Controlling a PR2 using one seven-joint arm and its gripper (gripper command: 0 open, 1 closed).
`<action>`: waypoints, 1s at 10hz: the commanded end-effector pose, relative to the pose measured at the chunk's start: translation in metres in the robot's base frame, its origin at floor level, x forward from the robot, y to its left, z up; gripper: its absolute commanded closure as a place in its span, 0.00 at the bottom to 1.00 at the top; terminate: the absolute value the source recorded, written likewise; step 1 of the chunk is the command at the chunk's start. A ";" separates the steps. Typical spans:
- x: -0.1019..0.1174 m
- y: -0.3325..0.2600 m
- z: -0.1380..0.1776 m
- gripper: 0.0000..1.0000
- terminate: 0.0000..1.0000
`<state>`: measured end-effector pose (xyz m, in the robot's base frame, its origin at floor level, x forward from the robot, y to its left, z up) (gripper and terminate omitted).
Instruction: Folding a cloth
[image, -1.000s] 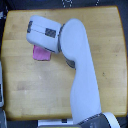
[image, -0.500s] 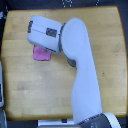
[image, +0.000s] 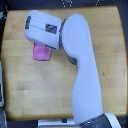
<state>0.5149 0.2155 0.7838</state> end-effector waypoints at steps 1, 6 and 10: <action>0.023 0.010 0.091 0.00 0.00; 0.029 -0.036 0.128 0.00 0.00; -0.012 -0.156 0.143 0.00 0.00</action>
<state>0.5424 0.1830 0.9039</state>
